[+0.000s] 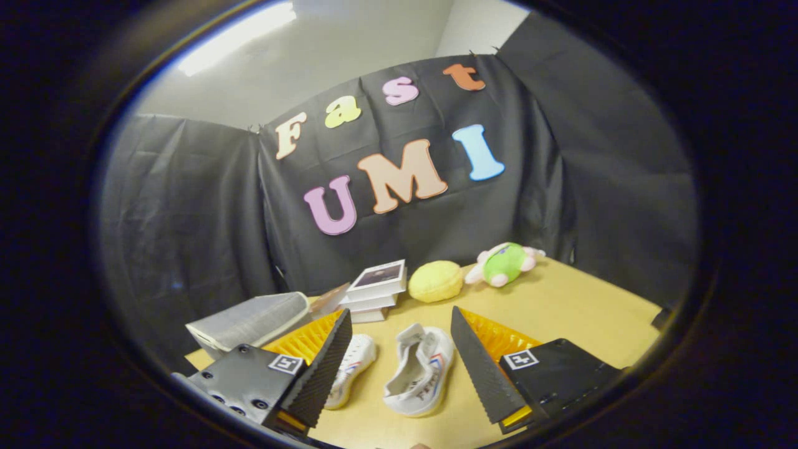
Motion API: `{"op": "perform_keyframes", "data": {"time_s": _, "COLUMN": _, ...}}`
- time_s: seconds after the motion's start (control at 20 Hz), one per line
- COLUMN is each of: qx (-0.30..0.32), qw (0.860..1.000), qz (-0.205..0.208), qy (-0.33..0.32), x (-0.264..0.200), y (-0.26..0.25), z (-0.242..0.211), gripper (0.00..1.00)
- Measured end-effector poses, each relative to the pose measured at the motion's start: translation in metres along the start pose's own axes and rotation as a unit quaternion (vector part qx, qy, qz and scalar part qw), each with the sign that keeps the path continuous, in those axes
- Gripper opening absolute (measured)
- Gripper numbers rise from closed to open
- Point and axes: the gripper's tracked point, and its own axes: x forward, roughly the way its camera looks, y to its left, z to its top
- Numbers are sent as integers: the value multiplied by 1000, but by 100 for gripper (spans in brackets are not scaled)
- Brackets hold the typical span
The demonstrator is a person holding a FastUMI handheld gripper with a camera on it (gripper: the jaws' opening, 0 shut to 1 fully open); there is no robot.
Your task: Open the storage box then place both shoes into the box .Put the left shoe in first, then the right shoe, with the right side of both shoes facing outward in a uniform manner.
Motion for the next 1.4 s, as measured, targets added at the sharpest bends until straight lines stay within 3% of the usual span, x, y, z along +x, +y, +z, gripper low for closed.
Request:
{"op": "perform_keyframes", "data": {"time_s": 0.15, "qx": 88, "qw": 994, "qz": 60, "qy": 33, "x": 10, "y": 39, "z": -27, "gripper": 98}}
{"op": "perform_keyframes", "data": {"time_s": 0.35, "qx": 185, "qw": 971, "qz": 125, "qy": 91, "x": 20, "y": 94, "z": -60, "gripper": 98}}
{"op": "perform_keyframes", "data": {"time_s": 0.75, "qx": 285, "qw": 925, "qz": 163, "qy": 191, "x": 31, "y": 157, "z": -117, "gripper": 98}}
{"op": "perform_keyframes", "data": {"time_s": 1.15, "qx": 335, "qw": 890, "qz": 179, "qy": 252, "x": 41, "y": 198, "z": -148, "gripper": 97}}
{"op": "perform_keyframes", "data": {"time_s": 1.25, "qx": 357, "qw": 875, "qz": 197, "qy": 263, "x": 45, "y": 212, "z": -148, "gripper": 91}}
{"op": "perform_keyframes", "data": {"time_s": 1.4, "qx": 370, "qw": 868, "qz": 196, "qy": 265, "x": 47, "y": 215, "z": -145, "gripper": 59}}
